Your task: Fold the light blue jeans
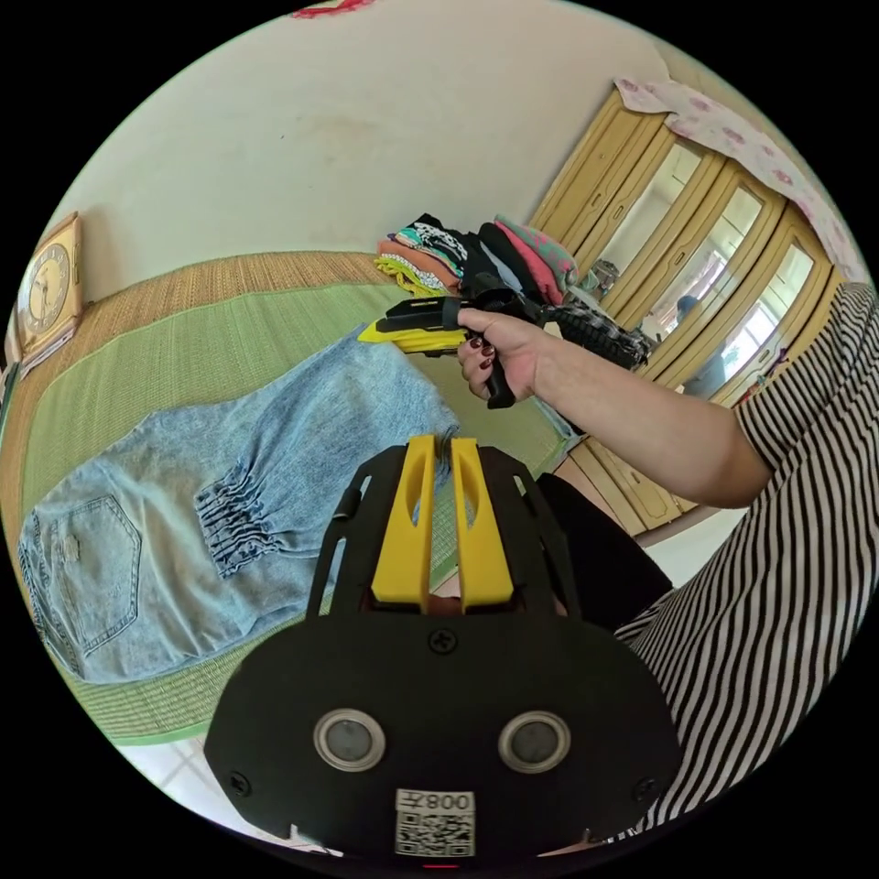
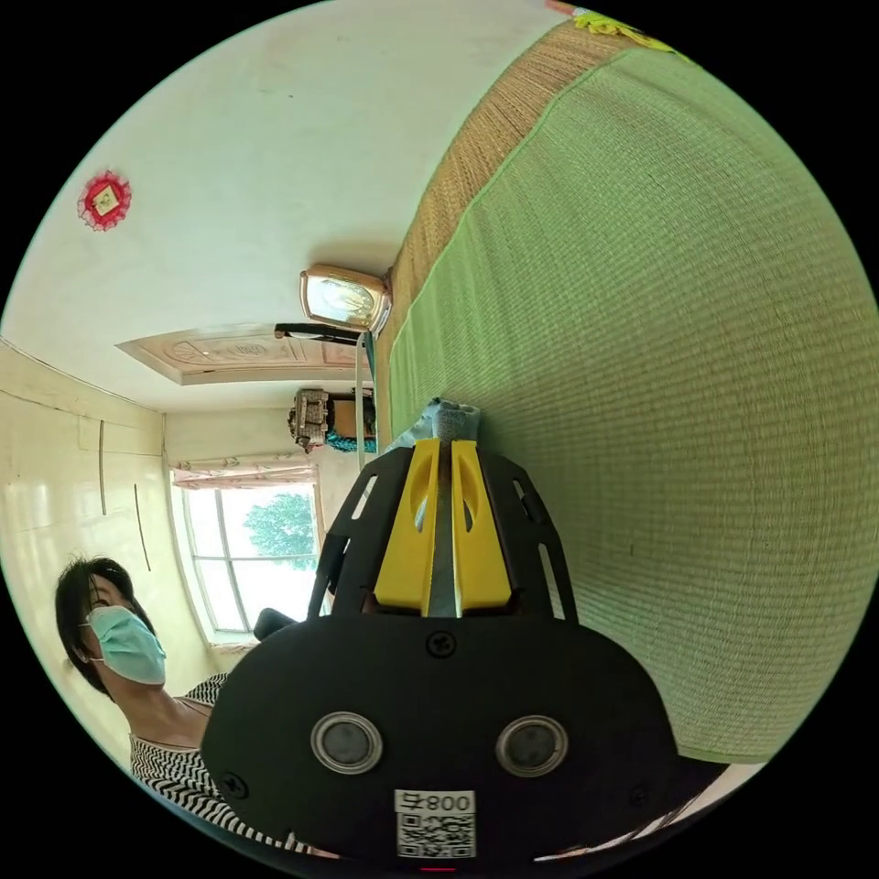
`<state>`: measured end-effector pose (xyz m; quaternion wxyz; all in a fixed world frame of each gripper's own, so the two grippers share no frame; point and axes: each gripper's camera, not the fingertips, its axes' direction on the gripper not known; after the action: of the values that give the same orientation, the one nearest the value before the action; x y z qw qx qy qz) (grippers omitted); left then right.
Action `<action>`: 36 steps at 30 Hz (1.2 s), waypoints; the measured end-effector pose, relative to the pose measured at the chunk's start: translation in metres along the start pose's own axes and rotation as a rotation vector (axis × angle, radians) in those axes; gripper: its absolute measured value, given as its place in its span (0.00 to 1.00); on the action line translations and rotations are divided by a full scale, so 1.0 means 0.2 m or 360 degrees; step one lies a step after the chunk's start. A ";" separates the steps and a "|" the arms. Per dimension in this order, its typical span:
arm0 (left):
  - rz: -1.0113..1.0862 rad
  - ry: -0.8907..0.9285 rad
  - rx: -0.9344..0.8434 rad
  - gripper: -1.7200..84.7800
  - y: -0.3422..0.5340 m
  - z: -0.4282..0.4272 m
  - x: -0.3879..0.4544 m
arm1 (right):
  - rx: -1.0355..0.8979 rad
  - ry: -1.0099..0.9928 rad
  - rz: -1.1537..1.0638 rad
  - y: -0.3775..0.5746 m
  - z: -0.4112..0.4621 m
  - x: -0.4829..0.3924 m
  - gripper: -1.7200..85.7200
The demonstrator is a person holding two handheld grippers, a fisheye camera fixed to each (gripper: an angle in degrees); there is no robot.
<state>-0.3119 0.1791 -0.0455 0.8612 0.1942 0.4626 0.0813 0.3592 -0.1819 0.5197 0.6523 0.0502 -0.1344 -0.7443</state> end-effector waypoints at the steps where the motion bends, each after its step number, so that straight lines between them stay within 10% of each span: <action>1: -0.0039 0.0046 0.0054 0.05 0.01 -0.11 -0.05 | 0.0004 -0.0009 -0.0015 0.00 0.02 -0.03 0.04; 36: -0.1118 0.0015 0.1026 0.05 1.05 -2.28 -1.64 | -0.0413 0.0251 -0.0409 0.03 2.99 -0.60 0.05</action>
<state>-0.8634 0.3838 0.0648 0.7304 0.2828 0.5057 -0.3617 0.2326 0.0155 1.0833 0.5613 0.0406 0.0217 -0.8263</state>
